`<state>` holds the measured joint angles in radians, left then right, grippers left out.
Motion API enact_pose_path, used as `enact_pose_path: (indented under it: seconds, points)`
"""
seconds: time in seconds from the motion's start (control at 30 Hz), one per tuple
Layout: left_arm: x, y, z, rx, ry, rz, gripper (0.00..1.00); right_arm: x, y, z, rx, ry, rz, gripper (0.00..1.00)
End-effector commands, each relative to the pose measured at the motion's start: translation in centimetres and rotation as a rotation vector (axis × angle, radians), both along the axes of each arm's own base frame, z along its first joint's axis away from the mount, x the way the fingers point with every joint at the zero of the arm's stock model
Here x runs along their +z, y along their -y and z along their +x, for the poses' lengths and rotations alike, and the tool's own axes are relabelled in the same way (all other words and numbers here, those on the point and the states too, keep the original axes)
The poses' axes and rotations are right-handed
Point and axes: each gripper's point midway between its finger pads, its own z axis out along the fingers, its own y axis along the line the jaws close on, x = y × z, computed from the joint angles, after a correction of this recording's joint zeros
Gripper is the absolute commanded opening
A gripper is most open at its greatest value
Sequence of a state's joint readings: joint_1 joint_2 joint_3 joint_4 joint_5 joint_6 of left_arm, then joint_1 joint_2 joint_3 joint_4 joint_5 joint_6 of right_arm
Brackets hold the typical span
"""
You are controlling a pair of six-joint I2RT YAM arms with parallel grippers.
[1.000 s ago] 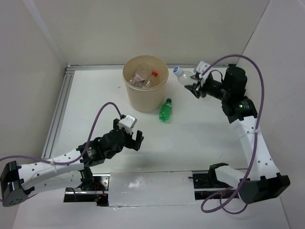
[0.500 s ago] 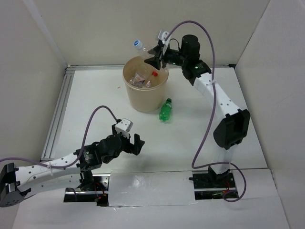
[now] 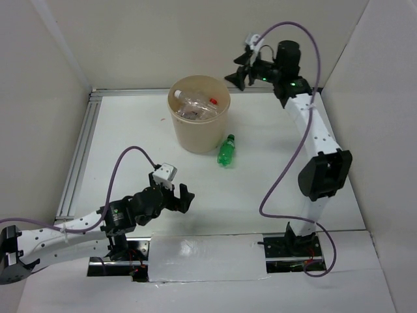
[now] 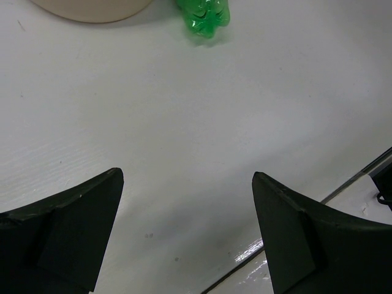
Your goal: Put the plastic bottles in the bin
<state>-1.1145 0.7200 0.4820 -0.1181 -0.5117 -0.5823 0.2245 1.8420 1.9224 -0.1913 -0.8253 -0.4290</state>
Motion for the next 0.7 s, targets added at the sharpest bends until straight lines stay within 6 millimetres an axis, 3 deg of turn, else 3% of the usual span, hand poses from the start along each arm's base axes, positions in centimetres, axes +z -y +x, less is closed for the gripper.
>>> enact_pose_path:
  seconds: [0.0, 0.07, 0.1, 0.13, 0.17, 0.2, 0.23, 0.27, 0.33, 0.4, 0.57, 0.63, 0.67]
  points:
    - [0.8, -0.1, 0.3, 0.028, 0.017, -0.04, 0.99, 2.2, 6.0, -2.3, -0.128, -0.015, -0.006, 0.67]
    - [1.0, 0.0, 0.3, 0.028, 0.021, -0.049, 0.99, -1.8, 8.3, -3.3, -0.208, -0.16, -0.008, 0.59]
    - [0.7, 0.1, 0.4, 0.028, 0.017, -0.039, 0.99, -3.5, 8.3, -4.0, -0.21, -0.215, -0.01, 0.59]
    - [0.9, 0.0, 0.5, 0.033, 0.029, -0.04, 0.99, -4.0, 8.8, -5.0, -0.245, -0.234, -0.003, 0.59]
    - [0.7, 0.1, 0.6, 0.033, 0.025, -0.03, 0.99, -8.3, 8.8, -6.3, -0.252, -0.359, -0.004, 0.62]
    - [0.8, 0.2, 0.6, 0.033, 0.028, -0.038, 0.99, -9.7, 8.4, -7.1, -0.245, -0.393, 0.0, 0.72]
    - [0.6, 0.2, 0.6, 0.033, 0.024, -0.029, 0.99, -10.3, 8.5, -7.6, -0.281, -0.402, 0.006, 0.75]
    - [0.6, 0.2, 0.6, 0.03, 0.029, -0.022, 0.99, -13.7, 8.1, -8.5, -0.298, -0.52, 0.021, 0.77]
    - [0.6, 0.4, 0.7, 0.03, 0.025, -0.015, 0.99, -15.7, 7.2, -9.7, -0.293, -0.614, 0.036, 0.83]
    - [0.5, 0.5, 0.6, 0.022, 0.022, -0.016, 0.99, -19.7, 6.4, -10.7, -0.324, -0.791, 0.048, 0.88]
    - [0.8, 0.6, 0.6, 0.026, 0.016, -0.026, 0.99, -25.7, 6.2, -10.2, -0.493, -1.104, 0.172, 0.92]
    - [0.8, 0.6, 0.6, 0.029, 0.011, -0.033, 0.99, -27.6, 5.6, -10.0, -0.514, -1.186, 0.194, 0.93]
    - [0.8, 0.8, 0.5, 0.023, 0.002, -0.042, 0.99, -27.6, 5.3, -9.6, -0.532, -1.225, 0.234, 0.95]
